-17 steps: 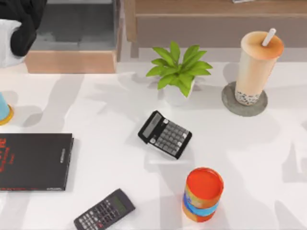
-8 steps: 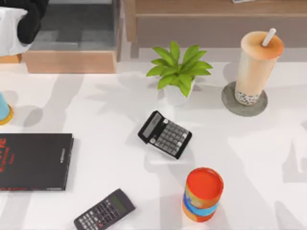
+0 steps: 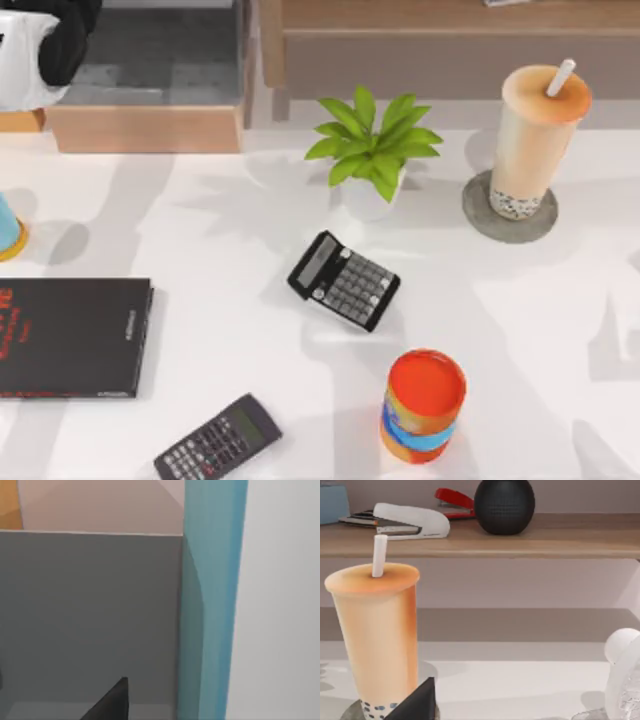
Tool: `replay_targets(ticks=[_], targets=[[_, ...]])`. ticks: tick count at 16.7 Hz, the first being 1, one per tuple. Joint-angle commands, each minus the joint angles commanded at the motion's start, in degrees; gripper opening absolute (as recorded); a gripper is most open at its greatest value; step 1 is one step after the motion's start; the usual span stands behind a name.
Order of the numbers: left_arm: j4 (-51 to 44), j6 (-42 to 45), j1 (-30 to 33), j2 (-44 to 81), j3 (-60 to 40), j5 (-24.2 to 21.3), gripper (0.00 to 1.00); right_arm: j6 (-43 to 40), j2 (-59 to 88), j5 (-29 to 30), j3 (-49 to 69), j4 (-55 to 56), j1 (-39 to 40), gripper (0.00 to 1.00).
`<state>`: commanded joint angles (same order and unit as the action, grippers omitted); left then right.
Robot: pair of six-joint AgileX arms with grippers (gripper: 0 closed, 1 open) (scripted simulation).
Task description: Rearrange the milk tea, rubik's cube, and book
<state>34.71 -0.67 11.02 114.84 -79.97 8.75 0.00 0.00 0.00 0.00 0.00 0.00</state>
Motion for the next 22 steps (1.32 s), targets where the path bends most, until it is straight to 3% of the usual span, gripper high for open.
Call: replay_targets(ticks=[10, 22], targets=[[0.0, 0.0, 0.0, 0.0, 0.0, 0.0, 0.02, 0.0, 0.0, 0.0, 0.0, 0.0, 0.0, 1.00], [-0.4, 0.1, 0.2, -1.0, 0.5, 0.1, 0.00, 0.0, 0.0, 0.0, 0.0, 0.0, 0.0, 1.00]])
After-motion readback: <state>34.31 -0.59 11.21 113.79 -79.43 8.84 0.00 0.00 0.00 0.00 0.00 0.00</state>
